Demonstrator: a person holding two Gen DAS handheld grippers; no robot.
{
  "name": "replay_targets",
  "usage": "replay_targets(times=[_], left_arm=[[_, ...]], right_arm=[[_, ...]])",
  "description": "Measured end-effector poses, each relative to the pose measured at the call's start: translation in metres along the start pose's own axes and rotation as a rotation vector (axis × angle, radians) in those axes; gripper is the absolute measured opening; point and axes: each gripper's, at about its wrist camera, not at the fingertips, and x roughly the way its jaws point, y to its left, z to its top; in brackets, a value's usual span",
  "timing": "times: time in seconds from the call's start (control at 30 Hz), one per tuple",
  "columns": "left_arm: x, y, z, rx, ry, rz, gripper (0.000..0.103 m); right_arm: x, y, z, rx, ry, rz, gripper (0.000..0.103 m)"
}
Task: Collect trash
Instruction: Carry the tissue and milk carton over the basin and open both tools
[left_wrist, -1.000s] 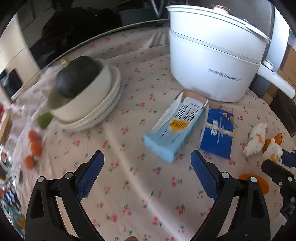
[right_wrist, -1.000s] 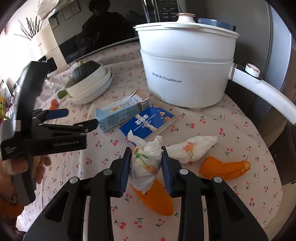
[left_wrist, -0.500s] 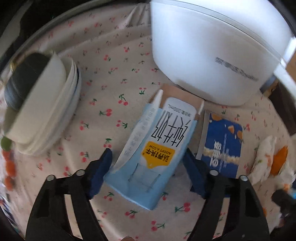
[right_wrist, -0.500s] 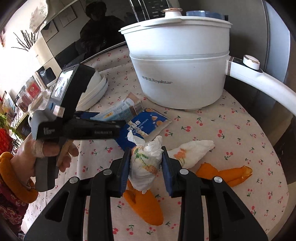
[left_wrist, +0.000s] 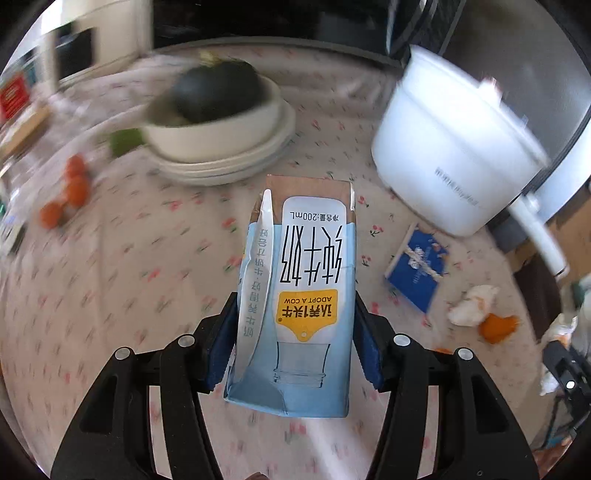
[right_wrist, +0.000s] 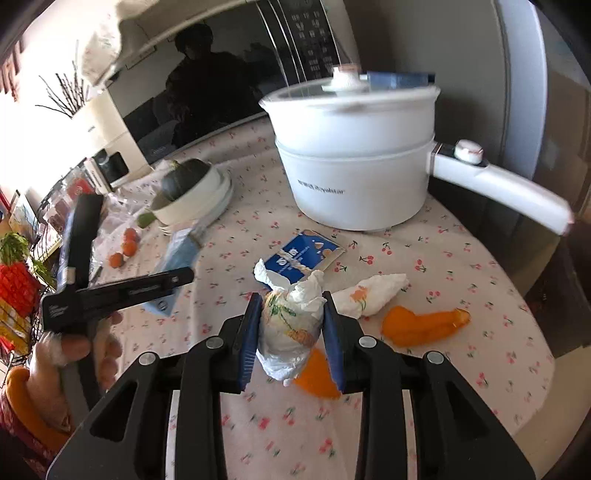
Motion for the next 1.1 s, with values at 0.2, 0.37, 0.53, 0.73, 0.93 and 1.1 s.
replay_targets(times=[0.2, 0.37, 0.53, 0.73, 0.93, 1.1], left_arm=[[-0.057, 0.002, -0.026, -0.074, -0.069, -0.065, 0.054], [-0.089, -0.012, -0.05, -0.07, -0.122, -0.121, 0.054], [-0.119, -0.034, -0.087, -0.025, -0.209, -0.157, 0.055], [-0.131, -0.053, -0.099, 0.029, -0.263, -0.205, 0.055], [-0.129, -0.068, -0.103, 0.059, -0.268, -0.248, 0.055], [-0.123, -0.083, -0.108, 0.093, -0.249, -0.269, 0.055]], right_arm=[[-0.049, 0.004, -0.021, 0.0, -0.065, -0.026, 0.032], [-0.085, 0.001, -0.044, 0.012, -0.11, -0.075, 0.032], [-0.111, -0.011, -0.069, 0.016, -0.134, -0.154, 0.032], [-0.126, -0.03, -0.091, 0.03, -0.13, -0.235, 0.033], [-0.129, -0.044, -0.115, 0.035, -0.085, -0.301, 0.033], [-0.128, -0.053, -0.137, 0.036, -0.028, -0.323, 0.035]])
